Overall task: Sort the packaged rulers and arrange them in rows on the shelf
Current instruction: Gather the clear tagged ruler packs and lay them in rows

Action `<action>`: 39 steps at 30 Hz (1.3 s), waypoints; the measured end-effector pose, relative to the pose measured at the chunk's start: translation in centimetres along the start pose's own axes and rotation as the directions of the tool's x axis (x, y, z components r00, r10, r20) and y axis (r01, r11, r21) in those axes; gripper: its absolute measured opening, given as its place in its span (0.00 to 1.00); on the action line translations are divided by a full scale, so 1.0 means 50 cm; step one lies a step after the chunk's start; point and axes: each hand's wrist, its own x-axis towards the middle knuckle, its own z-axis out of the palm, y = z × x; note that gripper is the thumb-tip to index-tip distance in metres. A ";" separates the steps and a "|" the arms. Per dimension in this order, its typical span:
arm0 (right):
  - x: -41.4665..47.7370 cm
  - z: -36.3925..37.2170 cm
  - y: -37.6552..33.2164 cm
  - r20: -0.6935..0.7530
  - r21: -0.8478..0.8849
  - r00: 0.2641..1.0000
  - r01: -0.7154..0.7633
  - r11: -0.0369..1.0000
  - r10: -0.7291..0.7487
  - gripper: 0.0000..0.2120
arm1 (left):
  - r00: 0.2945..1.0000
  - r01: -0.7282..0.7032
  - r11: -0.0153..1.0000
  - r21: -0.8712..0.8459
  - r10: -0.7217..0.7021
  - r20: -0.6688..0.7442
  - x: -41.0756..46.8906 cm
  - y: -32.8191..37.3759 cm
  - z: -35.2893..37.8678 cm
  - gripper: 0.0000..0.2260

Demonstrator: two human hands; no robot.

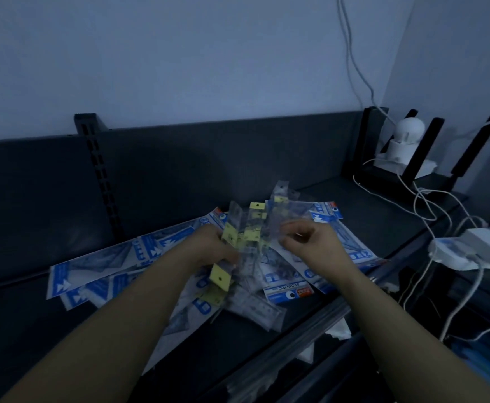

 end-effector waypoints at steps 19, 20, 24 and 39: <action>-0.016 0.037 0.025 0.318 -0.299 0.946 0.038 0.954 0.062 0.18 | 0.993 0.064 0.989 -0.136 -0.077 -0.088 -0.002 0.007 0.043 0.24; -0.011 0.033 0.027 0.294 -0.314 0.951 -0.003 0.949 0.100 0.19 | 0.993 0.065 0.981 -0.183 -0.082 -0.085 -0.005 0.007 0.039 0.21; 0.018 0.015 0.031 0.144 -0.412 0.984 -0.037 0.910 0.105 0.17 | 0.990 0.043 0.963 -0.267 -0.077 -0.118 -0.001 -0.005 0.013 0.13; 0.143 0.059 0.052 0.258 -0.721 0.963 0.140 0.679 0.075 0.20 | 0.976 -0.015 0.972 -0.234 -0.037 -0.217 0.016 -0.055 0.027 0.12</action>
